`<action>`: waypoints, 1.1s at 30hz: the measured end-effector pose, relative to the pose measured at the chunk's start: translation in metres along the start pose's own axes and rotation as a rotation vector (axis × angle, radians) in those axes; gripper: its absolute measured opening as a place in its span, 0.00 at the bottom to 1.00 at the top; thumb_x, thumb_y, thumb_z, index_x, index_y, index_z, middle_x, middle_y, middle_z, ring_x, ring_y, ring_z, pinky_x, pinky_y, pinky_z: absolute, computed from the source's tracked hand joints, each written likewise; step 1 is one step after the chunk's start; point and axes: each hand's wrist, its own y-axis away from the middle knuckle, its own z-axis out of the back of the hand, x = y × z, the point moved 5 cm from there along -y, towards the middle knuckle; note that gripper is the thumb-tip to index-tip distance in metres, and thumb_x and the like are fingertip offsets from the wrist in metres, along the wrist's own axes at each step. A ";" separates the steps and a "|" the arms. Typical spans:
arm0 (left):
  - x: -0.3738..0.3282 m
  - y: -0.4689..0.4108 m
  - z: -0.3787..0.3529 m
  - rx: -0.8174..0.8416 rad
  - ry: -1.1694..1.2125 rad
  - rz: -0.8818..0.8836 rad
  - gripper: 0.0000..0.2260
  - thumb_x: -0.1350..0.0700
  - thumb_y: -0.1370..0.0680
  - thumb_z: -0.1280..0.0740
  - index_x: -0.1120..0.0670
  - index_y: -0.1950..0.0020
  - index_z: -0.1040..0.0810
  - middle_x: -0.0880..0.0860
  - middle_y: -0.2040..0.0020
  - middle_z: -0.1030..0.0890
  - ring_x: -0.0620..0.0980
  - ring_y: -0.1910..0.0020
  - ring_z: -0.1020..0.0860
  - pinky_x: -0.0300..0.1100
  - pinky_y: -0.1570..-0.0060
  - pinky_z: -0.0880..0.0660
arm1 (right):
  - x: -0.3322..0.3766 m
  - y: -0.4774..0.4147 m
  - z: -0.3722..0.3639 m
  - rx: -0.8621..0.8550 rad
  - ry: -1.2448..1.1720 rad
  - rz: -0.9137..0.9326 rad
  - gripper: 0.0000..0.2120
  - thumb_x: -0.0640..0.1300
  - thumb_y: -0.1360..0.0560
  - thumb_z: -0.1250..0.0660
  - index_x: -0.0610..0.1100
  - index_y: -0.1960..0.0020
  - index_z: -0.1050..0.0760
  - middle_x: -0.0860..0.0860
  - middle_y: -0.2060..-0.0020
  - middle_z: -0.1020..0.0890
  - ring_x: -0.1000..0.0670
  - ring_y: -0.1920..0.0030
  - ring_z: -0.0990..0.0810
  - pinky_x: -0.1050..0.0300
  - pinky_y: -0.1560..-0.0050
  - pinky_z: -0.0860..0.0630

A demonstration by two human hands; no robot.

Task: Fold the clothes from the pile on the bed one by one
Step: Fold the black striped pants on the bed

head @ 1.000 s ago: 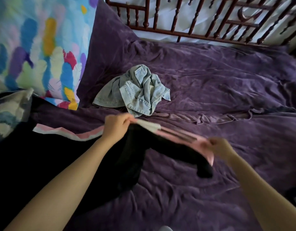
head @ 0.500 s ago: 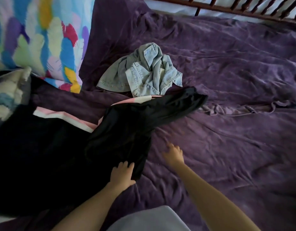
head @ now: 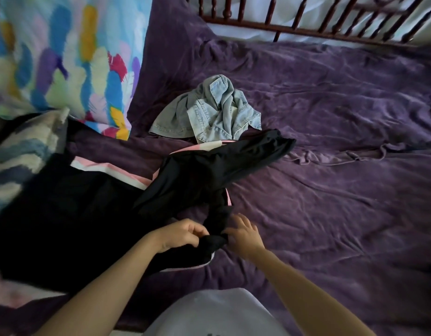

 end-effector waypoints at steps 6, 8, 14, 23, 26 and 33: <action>-0.001 0.029 0.008 -0.240 0.260 -0.102 0.17 0.74 0.28 0.43 0.57 0.61 0.20 0.48 0.68 0.20 0.40 0.67 0.23 0.29 0.60 0.28 | -0.026 0.041 0.042 -0.100 -0.617 -0.125 0.07 0.33 0.27 0.36 0.36 0.64 0.25 0.44 0.64 0.21 0.48 0.60 0.24 0.60 0.57 0.28; -0.002 0.027 0.006 -0.348 0.208 -0.120 0.15 0.71 0.24 0.41 0.55 0.57 0.20 0.48 0.64 0.20 0.42 0.63 0.22 0.30 0.57 0.28 | -0.051 0.059 0.070 -0.162 -0.682 -0.193 0.19 0.29 0.27 0.38 0.43 0.73 0.32 0.56 0.78 0.29 0.58 0.73 0.32 0.69 0.72 0.36; -0.010 0.013 0.006 -0.795 -0.179 -0.161 0.13 0.61 0.21 0.39 0.56 0.37 0.25 0.54 0.40 0.22 0.52 0.38 0.26 0.45 0.37 0.30 | -0.090 0.085 0.130 -0.022 -0.220 -0.235 0.21 0.39 0.25 0.35 0.46 0.75 0.38 0.57 0.82 0.37 0.59 0.78 0.39 0.67 0.75 0.39; 0.086 0.012 -0.038 -0.513 -0.786 0.430 0.30 0.44 0.22 0.40 0.47 0.24 0.49 0.55 0.24 0.46 0.57 0.27 0.45 0.53 0.33 0.40 | -0.130 0.094 0.071 -0.193 -0.161 -0.616 0.19 0.51 0.23 0.40 0.49 0.33 0.29 0.43 0.32 0.31 0.40 0.31 0.36 0.45 0.34 0.38; 0.122 0.025 -0.046 -0.486 -0.868 0.562 0.31 0.45 0.22 0.40 0.48 0.23 0.52 0.56 0.23 0.51 0.57 0.25 0.50 0.54 0.30 0.43 | -0.160 0.117 0.005 -0.054 -0.230 -0.705 0.22 0.51 0.23 0.40 0.47 0.30 0.34 0.41 0.33 0.33 0.39 0.31 0.37 0.45 0.34 0.37; 0.126 0.030 -0.068 -0.652 -1.093 0.523 0.27 0.49 0.21 0.41 0.47 0.24 0.46 0.58 0.23 0.50 0.57 0.24 0.51 0.53 0.29 0.45 | -0.221 0.167 -0.067 0.037 -0.373 -0.885 0.27 0.50 0.24 0.36 0.46 0.28 0.40 0.42 0.32 0.35 0.40 0.31 0.36 0.47 0.34 0.34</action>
